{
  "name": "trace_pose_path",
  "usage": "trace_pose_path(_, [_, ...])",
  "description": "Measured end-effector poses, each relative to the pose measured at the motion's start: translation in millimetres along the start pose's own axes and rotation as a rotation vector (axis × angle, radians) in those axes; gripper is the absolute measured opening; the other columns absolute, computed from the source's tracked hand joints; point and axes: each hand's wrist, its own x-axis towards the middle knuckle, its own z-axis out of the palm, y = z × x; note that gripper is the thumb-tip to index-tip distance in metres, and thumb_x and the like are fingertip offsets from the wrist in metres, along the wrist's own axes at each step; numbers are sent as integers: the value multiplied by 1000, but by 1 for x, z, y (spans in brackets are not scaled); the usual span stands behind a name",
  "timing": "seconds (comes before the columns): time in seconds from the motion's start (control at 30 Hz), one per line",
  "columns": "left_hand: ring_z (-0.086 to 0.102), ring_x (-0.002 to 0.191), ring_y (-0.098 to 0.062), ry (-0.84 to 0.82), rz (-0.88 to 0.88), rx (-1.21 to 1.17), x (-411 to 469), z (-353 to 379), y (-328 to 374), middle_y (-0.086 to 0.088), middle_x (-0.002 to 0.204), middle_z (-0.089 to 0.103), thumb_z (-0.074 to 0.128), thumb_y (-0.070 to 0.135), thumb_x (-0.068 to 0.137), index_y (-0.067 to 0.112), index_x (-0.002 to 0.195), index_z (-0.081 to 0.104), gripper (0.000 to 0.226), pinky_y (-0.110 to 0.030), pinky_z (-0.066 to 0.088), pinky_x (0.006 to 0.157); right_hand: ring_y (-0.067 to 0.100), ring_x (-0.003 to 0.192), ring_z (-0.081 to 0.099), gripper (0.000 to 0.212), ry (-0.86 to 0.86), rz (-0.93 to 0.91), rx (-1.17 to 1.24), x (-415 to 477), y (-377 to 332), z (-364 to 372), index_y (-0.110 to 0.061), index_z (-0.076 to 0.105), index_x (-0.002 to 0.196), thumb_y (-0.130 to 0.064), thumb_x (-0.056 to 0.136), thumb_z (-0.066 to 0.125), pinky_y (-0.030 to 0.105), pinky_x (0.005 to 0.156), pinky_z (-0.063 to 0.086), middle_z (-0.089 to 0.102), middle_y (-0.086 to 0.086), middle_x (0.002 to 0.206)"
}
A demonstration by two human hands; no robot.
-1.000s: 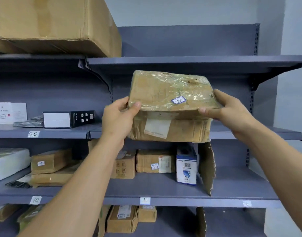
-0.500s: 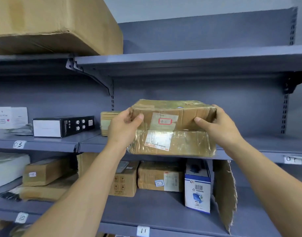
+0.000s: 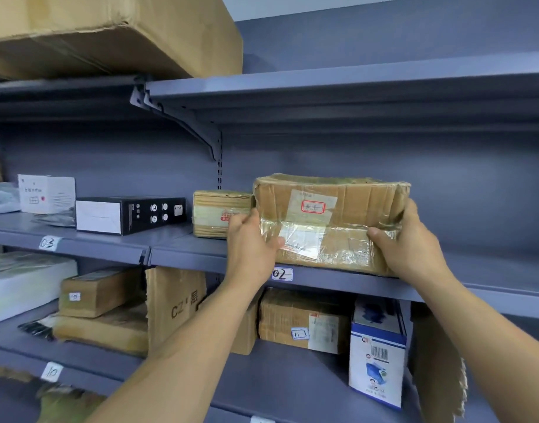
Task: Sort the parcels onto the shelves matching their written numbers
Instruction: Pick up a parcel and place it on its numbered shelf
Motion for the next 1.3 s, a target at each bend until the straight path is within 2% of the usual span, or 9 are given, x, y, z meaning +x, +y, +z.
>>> trace_pose_path(0.13, [50, 114, -24, -37, 26, 146, 9, 9, -4, -8, 124, 50, 64, 28, 97, 2, 134, 56, 46, -29, 39, 99, 41, 112, 57, 77, -36, 40, -83, 12, -1, 9, -20, 16, 150, -46, 94, 61, 49, 85, 51, 61, 12, 127])
trace_pose_path(0.27, [53, 94, -23, -87, 36, 254, 27, 20, -10, -12, 107, 59, 60, 27, 98, 1, 102, 66, 27, -28, 39, 75, 41, 112, 57, 78, -57, 73, -128, 27, -3, 19, -20, 16, 151, -46, 94, 62, 50, 86, 51, 61, 12, 126])
trace_pose_path(0.33, [54, 93, -24, -118, 32, 310, 37, 26, -16, -13, 103, 62, 60, 27, 99, 1, 97, 67, 27, -28, 39, 72, 40, 111, 57, 76, -74, 86, -143, 35, -3, 25, -18, 19, 149, -45, 93, 63, 50, 86, 51, 61, 12, 124])
trace_pose_path(0.53, [54, 110, -30, -265, 14, 469, 65, 39, -21, -13, 111, 64, 56, 18, 97, 7, 107, 65, 18, -30, 40, 74, 38, 113, 55, 69, -129, 116, -203, 61, -2, 42, -10, 29, 141, -43, 93, 66, 46, 86, 49, 59, 14, 124])
trace_pose_path(0.8, [50, 95, -28, -384, 11, 515, 85, 47, -21, -16, 113, 61, 54, 17, 98, 9, 102, 59, 9, -33, 41, 70, 40, 117, 55, 70, -175, 138, -212, 90, 4, 59, -5, 26, 141, -39, 95, 65, 42, 86, 45, 57, 19, 129])
trace_pose_path(0.87, [53, 103, -31, -400, 18, 533, 87, 49, -22, -16, 115, 61, 53, 18, 99, 9, 103, 57, 10, -33, 41, 71, 41, 118, 55, 70, -186, 147, -207, 95, 5, 63, -5, 24, 143, -37, 95, 65, 41, 84, 43, 57, 19, 130])
trace_pose_path(1.03, [54, 113, -31, -436, 58, 616, 88, 53, -16, -14, 121, 60, 51, 19, 100, 13, 103, 53, 7, -32, 39, 81, 42, 124, 52, 84, -206, 171, -228, 105, 8, 69, -5, 10, 153, -38, 96, 63, 45, 94, 44, 54, 20, 137])
trace_pose_path(1.2, [50, 121, -31, -457, 57, 596, 87, 52, -14, -14, 129, 57, 48, 18, 101, 8, 122, 57, 25, -36, 38, 102, 42, 134, 45, 97, -249, 183, -252, 104, 5, 68, -8, -18, 156, -40, 101, 55, 45, 108, 37, 44, 22, 150])
trace_pose_path(1.3, [50, 121, -32, -481, 18, 530, 88, 51, -15, -16, 133, 55, 49, 22, 99, 10, 125, 57, 30, -37, 42, 98, 41, 136, 43, 91, -290, 176, -291, 97, 3, 64, -5, -21, 155, -39, 104, 47, 42, 108, 36, 42, 23, 151])
